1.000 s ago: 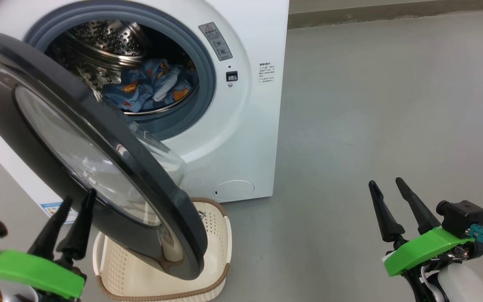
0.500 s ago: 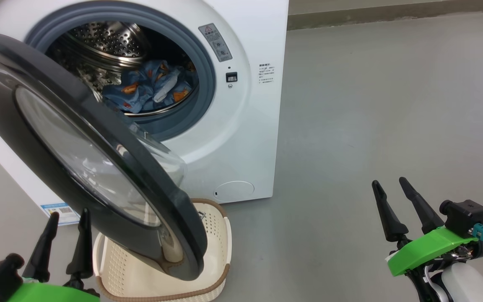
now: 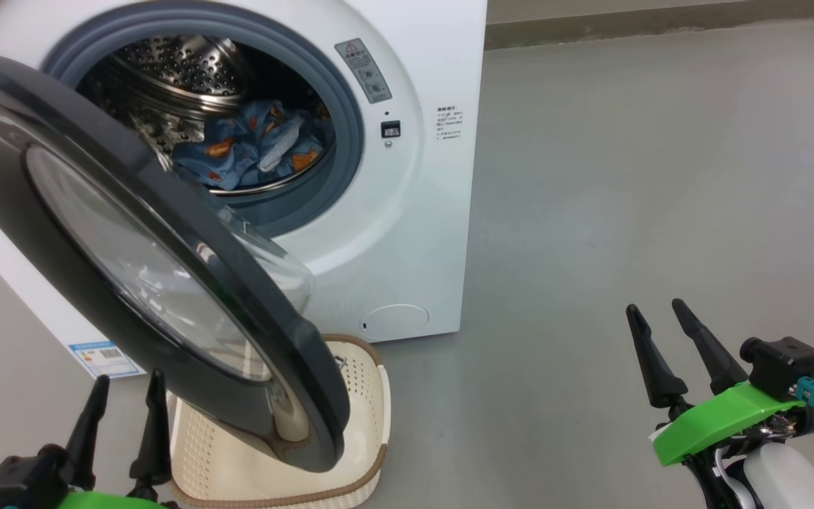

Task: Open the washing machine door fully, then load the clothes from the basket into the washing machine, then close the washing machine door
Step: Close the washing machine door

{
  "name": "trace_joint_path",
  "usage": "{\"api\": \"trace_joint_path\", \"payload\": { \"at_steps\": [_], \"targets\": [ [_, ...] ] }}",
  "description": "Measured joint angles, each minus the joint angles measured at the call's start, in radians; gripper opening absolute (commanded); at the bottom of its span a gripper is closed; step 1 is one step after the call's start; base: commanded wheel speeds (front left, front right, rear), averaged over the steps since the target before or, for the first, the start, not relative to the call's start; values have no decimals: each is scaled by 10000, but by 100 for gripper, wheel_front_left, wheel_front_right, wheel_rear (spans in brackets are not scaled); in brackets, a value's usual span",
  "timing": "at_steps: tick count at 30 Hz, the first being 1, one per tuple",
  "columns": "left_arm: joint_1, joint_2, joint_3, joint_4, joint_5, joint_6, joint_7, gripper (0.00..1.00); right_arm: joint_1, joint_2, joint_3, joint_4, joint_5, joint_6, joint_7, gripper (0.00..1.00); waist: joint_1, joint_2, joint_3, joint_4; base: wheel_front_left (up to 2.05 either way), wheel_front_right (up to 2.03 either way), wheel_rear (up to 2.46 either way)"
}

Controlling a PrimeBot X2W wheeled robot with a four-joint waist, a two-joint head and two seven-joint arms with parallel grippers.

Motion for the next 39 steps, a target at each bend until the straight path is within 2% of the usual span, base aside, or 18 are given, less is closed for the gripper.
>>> {"api": "trace_joint_path", "payload": {
  "at_steps": [29,30,31,32,33,39],
  "targets": [
    [-63,-102,48,215,115,-13,-92,100,0,-25,219,0,-12,0,0,100,0,0,-79,183,0,0,0],
    [-63,-104,48,217,115,-13,-92,100,1,-25,224,0,-12,0,0,96,0,0,-80,210,0,0,0],
    [-63,-105,48,217,115,-13,-92,100,2,-25,226,-12,-12,2,0,50,0,0,-79,245,0,0,0],
    [-63,-107,50,217,115,-13,-92,100,2,-25,226,-40,-12,0,0,28,0,0,-80,287,0,0,0],
    [-63,-113,46,221,115,-13,-92,100,2,-23,226,-96,-2,0,0,0,0,0,-81,334,0,0,0],
    [-57,-165,-12,314,115,-13,-88,100,2,-13,249,-376,19,2,0,0,0,0,-97,734,0,0,0]
  ]
}}
